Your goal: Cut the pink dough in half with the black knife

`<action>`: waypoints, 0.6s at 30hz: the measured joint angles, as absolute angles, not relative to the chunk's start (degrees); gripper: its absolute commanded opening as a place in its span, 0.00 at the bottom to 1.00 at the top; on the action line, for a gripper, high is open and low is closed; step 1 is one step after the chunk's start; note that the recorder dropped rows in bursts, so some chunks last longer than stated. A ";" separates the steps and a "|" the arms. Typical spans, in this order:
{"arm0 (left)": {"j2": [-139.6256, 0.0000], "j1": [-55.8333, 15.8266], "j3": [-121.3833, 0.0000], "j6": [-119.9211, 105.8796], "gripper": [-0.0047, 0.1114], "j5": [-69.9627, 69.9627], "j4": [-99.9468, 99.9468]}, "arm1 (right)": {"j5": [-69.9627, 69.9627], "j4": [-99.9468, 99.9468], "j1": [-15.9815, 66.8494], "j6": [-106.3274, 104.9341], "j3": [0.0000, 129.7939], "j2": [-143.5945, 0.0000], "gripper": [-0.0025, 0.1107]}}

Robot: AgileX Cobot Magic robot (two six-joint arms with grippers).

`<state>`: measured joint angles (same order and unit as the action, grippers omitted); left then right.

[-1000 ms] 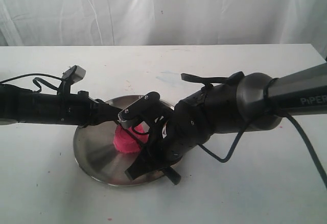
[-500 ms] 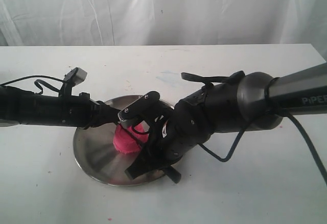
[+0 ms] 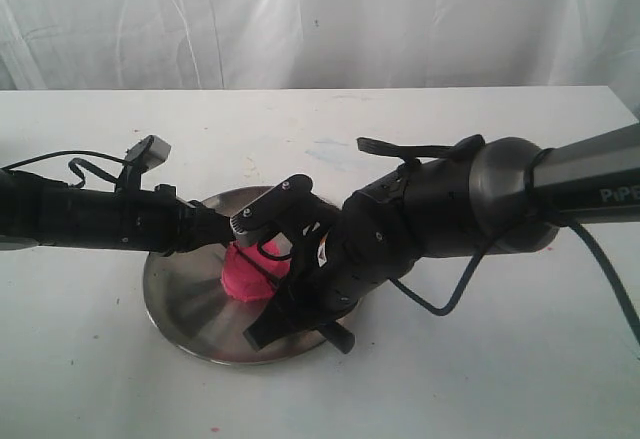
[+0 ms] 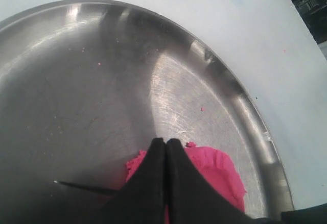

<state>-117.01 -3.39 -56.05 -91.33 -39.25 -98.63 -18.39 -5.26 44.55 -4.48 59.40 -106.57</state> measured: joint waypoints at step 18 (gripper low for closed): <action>-113.02 -3.39 -55.78 -91.33 0.04 -36.19 -98.63 | -18.17 -5.26 44.55 -5.19 59.40 -107.38 0.02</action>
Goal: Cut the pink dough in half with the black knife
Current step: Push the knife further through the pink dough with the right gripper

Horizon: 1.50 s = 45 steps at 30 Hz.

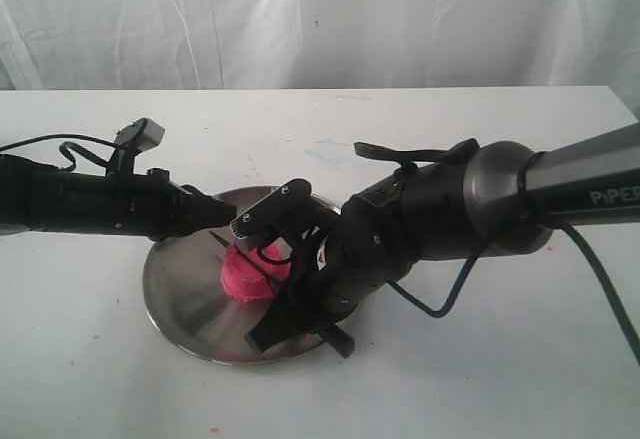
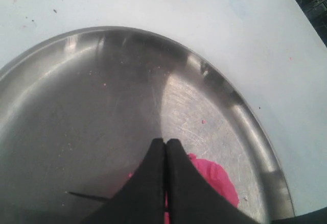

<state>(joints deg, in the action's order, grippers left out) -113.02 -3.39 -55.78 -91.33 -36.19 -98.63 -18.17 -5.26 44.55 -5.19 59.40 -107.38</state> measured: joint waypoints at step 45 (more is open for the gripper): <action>-113.55 -3.39 -55.78 -90.22 0.04 -34.45 -96.86 | -24.80 -5.47 44.55 -4.59 61.03 -107.45 0.02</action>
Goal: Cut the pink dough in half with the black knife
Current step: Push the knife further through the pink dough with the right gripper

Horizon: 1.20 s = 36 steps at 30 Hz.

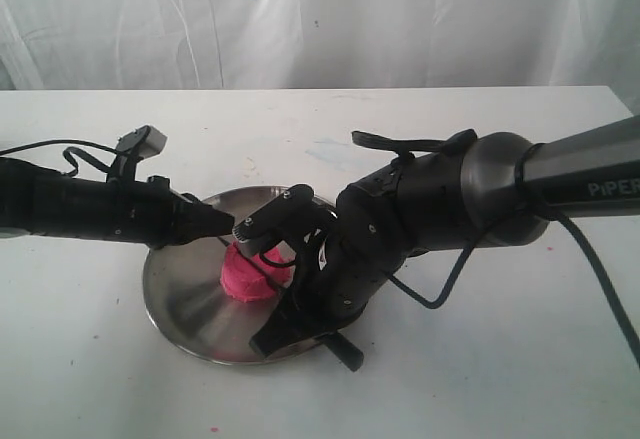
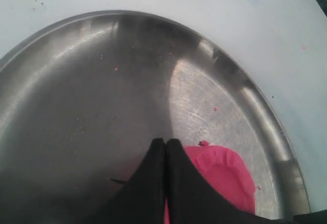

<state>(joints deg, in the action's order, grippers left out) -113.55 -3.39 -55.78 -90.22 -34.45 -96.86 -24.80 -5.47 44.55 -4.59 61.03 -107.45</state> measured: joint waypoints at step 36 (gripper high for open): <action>-116.16 -3.39 -55.88 -89.97 0.04 -34.48 -98.48 | -26.16 -5.47 44.55 -4.59 61.98 -107.45 0.02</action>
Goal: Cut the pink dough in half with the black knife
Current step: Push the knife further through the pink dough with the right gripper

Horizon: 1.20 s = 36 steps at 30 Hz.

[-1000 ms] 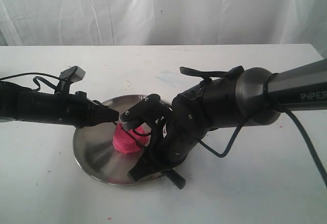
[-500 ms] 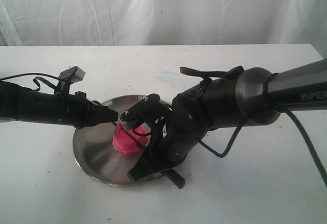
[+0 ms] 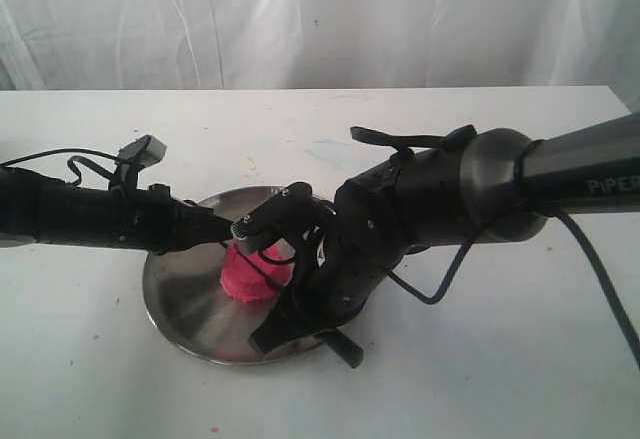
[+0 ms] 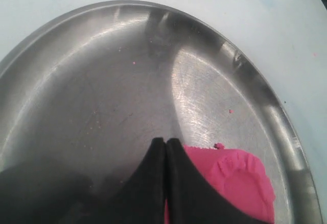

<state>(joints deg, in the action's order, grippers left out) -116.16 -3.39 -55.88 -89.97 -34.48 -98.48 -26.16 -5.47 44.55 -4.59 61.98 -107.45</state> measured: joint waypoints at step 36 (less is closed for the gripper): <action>-116.37 -3.39 -55.88 -89.97 0.04 -34.26 -98.48 | -29.17 -5.47 44.55 -4.70 64.36 -109.58 0.02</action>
<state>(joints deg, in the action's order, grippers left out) -116.37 -3.39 -55.88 -89.97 -34.26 -98.48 -29.17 -5.47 44.55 -4.70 64.36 -109.58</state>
